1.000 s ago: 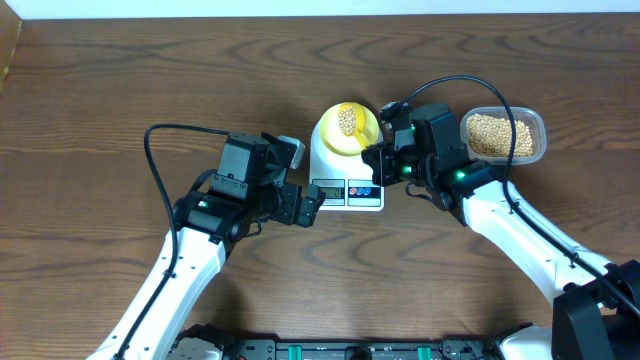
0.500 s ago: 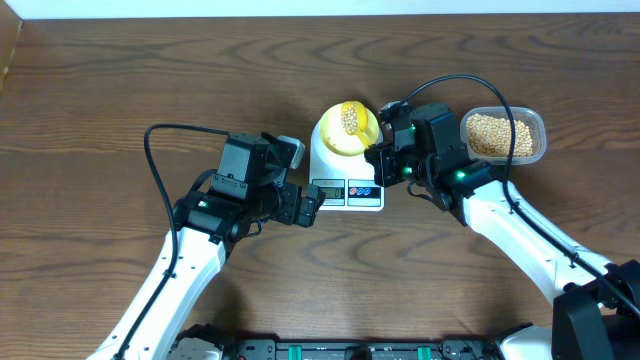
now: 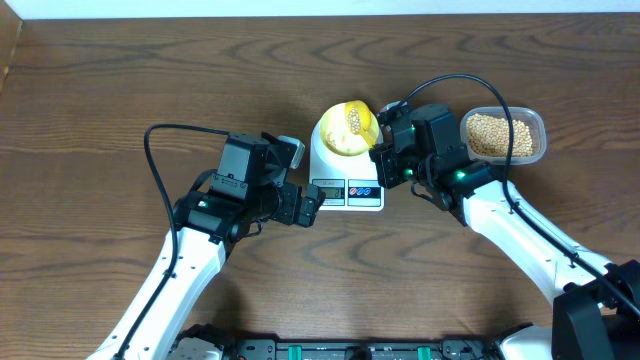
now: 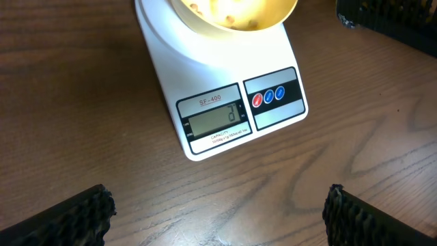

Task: Scoop item into bowl and weigh 50g on scale
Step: 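Tip the scoop to pour soybeans into the yellow bowl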

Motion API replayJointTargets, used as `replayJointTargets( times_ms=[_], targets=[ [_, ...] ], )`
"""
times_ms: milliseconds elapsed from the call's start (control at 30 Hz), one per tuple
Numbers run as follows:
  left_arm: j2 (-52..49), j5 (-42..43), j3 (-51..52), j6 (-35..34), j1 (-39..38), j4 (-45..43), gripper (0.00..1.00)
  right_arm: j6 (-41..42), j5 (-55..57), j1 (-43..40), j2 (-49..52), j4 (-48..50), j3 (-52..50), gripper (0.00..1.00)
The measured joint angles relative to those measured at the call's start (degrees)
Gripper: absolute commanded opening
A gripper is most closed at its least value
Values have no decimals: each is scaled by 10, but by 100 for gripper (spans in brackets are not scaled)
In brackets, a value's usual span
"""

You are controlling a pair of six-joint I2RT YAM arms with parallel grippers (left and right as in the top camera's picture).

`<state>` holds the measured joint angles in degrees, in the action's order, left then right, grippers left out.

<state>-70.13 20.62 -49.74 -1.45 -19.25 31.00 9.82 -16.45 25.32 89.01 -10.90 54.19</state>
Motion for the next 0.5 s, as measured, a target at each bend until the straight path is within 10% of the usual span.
replayJointTargets(
  times_ms=[500],
  targets=[
    [0,0,0,0,0,0,100,-71,19,0,0,0,0,1]
  ],
)
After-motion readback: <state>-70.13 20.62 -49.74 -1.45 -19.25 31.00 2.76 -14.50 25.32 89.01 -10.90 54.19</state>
